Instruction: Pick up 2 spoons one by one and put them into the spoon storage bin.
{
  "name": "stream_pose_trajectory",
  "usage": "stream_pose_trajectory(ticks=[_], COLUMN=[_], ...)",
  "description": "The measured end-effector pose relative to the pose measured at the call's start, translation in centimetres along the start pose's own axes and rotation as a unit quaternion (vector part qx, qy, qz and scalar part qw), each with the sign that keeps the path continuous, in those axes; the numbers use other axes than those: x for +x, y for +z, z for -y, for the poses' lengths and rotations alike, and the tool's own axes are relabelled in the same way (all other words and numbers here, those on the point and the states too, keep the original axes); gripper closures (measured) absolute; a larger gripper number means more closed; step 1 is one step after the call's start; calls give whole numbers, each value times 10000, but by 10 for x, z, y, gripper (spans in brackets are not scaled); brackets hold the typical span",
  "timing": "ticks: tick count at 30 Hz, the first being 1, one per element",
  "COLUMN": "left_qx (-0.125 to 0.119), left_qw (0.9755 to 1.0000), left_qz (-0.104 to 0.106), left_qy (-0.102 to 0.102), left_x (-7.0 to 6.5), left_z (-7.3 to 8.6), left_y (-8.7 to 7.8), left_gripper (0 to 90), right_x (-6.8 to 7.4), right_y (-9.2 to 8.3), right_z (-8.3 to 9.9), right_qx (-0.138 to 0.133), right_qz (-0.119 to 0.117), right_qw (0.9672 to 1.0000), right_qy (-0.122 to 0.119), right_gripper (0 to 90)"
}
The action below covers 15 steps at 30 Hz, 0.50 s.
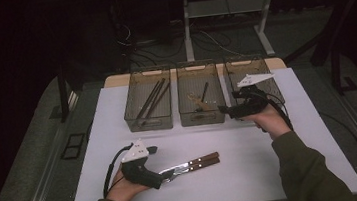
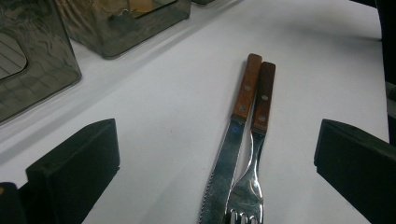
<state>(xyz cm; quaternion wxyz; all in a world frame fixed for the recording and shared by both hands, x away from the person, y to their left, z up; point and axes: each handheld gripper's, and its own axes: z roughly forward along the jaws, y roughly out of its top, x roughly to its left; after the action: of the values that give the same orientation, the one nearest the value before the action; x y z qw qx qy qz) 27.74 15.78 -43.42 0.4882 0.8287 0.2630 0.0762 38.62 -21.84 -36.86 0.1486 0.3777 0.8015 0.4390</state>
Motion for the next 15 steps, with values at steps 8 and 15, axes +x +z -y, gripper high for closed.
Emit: stream_pose_trajectory(ticks=[8,15], left_qx=[15,4], left_qw=[10000,10000], left_qz=[-4,-22], left_qy=[7,2], left_x=[0,0], left_z=[0,0], left_y=[0,0], left_gripper=[0,0], right_x=[8,15], right_y=[-12,-20], right_z=[32,57], right_qx=[-158,-88], right_qz=[-39,-44], right_qw=[9998,9999], right_qy=[73,30], right_gripper=[136,136])
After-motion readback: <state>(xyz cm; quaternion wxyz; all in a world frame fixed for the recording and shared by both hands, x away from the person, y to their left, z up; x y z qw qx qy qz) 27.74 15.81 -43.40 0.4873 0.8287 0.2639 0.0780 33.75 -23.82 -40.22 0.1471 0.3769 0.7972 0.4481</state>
